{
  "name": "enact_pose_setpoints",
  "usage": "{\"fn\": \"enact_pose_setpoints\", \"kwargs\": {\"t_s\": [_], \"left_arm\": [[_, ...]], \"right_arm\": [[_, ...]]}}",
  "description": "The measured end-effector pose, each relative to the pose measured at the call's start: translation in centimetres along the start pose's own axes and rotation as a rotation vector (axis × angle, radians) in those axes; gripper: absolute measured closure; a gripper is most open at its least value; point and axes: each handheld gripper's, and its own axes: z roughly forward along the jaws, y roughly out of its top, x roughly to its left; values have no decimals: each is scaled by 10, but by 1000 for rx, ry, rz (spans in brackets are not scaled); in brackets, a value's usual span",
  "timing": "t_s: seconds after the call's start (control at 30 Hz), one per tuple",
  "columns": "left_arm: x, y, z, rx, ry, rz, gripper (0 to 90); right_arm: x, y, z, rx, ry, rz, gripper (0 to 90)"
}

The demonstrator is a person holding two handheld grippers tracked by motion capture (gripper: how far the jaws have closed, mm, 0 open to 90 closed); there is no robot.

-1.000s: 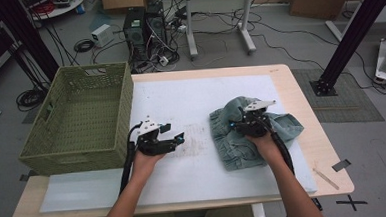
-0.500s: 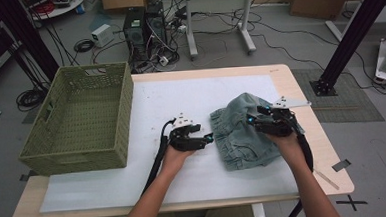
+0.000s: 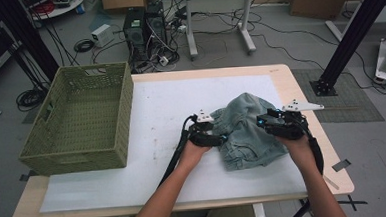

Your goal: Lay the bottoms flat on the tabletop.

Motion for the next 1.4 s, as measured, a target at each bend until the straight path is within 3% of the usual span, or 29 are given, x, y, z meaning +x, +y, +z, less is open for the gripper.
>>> {"fn": "enact_pose_setpoints", "kwargs": {"t_s": [0.17,0.4,0.53,0.63,0.77,0.97,1.2,1.4], "left_arm": [[-3,1,2,20,10,-4,381],[-7,0,3,18,-1,0,598],[-5,0,0,-7,2,-37,754],[-1,-2,-6,-40,-3,-66,776],[15,-4,-24,-84,1,-115,779],[39,-7,-52,-104,61,-119,779],[74,-17,-81,-126,162,-174,778],[102,-22,-98,-135,255,-207,777]], "right_arm": [[0,0,-1,0,-3,2,429],[0,-1,-1,2,-6,1,431],[-1,-1,-1,-4,-12,5,435],[-2,-1,0,-5,-17,6,433],[-4,-1,-2,-11,-32,15,419],[-2,-1,0,-4,-40,15,415],[0,-1,4,9,-51,10,405],[6,-6,18,52,-39,-10,387]]}}
